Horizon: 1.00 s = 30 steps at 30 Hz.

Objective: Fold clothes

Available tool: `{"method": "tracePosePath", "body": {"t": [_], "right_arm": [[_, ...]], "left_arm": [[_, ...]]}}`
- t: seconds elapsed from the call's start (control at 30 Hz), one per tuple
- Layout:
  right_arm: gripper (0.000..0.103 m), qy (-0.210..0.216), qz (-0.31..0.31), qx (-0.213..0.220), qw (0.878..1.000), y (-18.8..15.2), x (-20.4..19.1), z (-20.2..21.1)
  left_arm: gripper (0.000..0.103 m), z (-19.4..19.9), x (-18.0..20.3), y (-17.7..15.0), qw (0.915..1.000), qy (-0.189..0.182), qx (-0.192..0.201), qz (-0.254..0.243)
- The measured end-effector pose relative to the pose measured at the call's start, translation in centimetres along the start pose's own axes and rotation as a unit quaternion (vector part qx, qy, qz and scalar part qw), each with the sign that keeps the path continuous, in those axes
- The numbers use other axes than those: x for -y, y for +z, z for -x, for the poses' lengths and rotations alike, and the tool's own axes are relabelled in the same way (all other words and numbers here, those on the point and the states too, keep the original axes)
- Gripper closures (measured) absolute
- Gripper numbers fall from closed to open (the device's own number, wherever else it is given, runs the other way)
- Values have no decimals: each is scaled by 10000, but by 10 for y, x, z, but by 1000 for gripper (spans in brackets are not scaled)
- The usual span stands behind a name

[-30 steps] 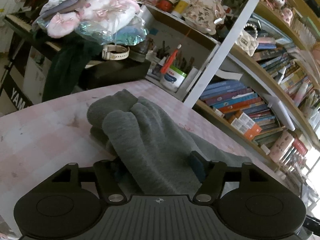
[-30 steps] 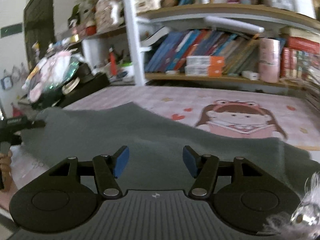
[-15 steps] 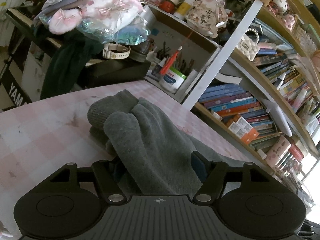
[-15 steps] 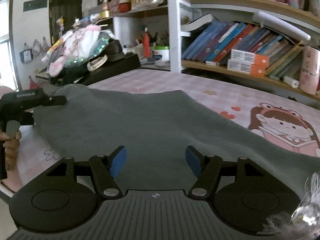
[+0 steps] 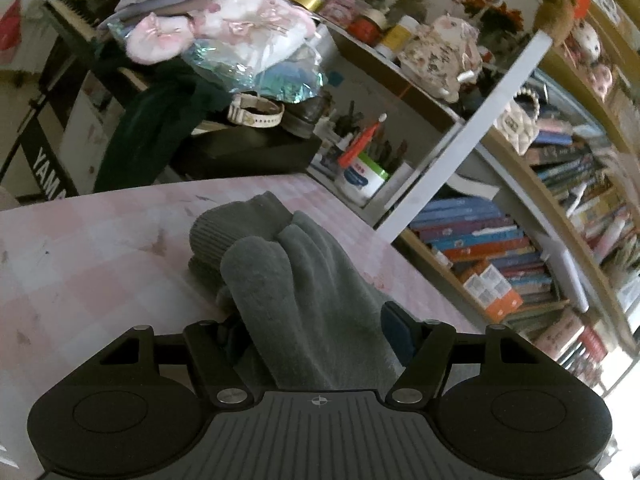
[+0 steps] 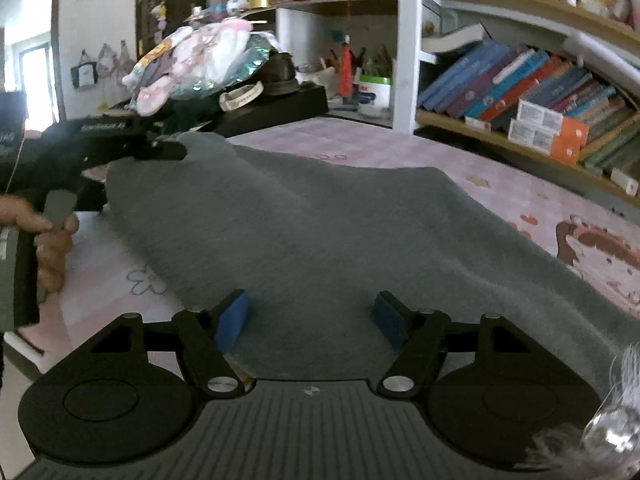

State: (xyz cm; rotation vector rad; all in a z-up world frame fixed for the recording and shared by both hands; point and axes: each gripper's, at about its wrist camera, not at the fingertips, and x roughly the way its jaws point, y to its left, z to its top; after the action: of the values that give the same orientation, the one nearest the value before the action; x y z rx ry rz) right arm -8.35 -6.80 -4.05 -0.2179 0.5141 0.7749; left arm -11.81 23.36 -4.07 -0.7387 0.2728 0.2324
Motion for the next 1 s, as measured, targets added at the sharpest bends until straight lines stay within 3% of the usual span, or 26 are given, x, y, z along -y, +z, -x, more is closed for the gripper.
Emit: {"method": "tracePosePath", "body": {"t": [0.1,0.27,0.43,0.47,0.57,0.6,0.67,0.8,0.87,1.0], "right_arm": [[38,19,2,277,9996,7,-5,4],[38,91,294,159,9994,18,-26,-16],[40,64,484,-42,9988,18,-40,-30],[40,83,470,-59,9988,18,-39,-30],[39,185,280,-90,9994,15,-33,-30],[39,185,280,-88,9994,15,-33,-30],[39,172,298,-81,9994,15,-33,-29],[39,176,232,-75,9995,14,-34,-29],[39,184,211,-78,9996,14,-34,-29],[39,192,196,-72,9996,14,-34,-29]], "left_arm": [[33,0,-3,2,9998,-52,48,170],[33,-3,2,2,10000,56,4,12],[36,-1,-2,1,9996,-11,145,230],[40,0,-4,1,9993,-27,193,331],[74,-1,-20,1,9947,-90,269,986],[81,-2,-26,0,9927,-117,273,1165],[85,-1,-31,-1,9901,-284,313,1338],[88,8,-13,2,9924,-630,586,878],[89,17,9,7,9925,-949,691,325],[89,33,63,7,9802,-1550,809,-929]]}}
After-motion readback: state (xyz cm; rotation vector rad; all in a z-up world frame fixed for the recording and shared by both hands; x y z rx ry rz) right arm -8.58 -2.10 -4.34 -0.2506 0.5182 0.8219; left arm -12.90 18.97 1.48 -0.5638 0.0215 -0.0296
